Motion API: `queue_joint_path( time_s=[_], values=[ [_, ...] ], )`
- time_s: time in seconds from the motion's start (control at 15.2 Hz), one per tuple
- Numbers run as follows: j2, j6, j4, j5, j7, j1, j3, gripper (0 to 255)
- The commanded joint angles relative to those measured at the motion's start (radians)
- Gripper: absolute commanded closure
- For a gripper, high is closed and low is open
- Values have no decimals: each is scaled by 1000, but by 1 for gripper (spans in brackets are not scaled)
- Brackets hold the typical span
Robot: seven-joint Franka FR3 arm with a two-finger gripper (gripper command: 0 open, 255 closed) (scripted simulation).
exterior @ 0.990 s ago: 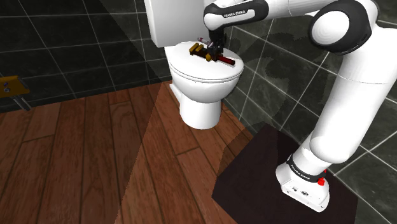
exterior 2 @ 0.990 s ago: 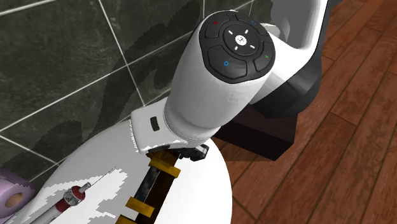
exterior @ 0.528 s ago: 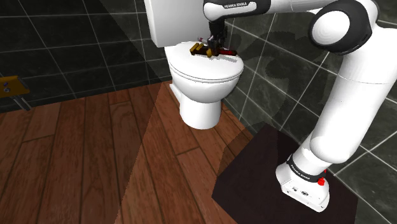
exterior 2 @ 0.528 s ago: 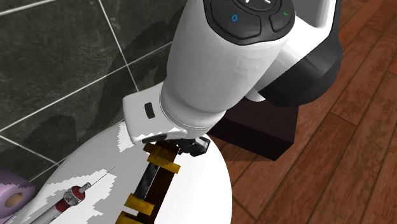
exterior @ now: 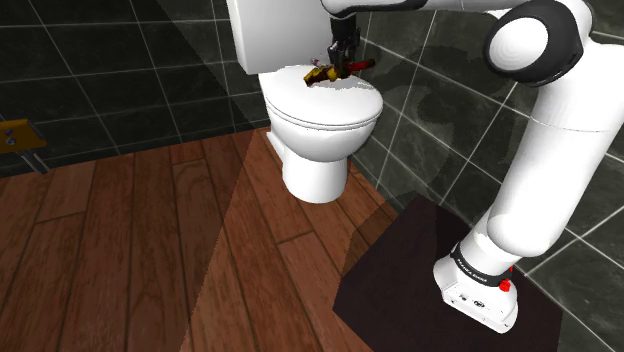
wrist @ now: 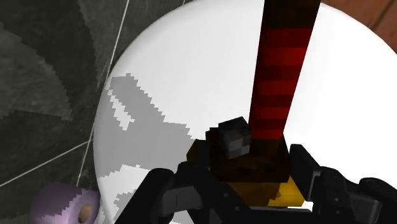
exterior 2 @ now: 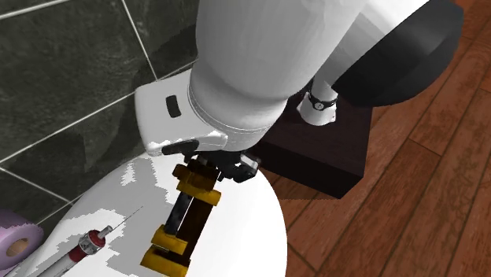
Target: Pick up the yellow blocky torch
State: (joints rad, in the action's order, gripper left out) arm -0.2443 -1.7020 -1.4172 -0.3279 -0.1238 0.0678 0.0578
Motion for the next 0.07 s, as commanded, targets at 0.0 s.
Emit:
queue_joint_path(
  time_s=[0.0],
  values=[
    [-3,9,12,0,-2,-1,0,255]
  ],
)
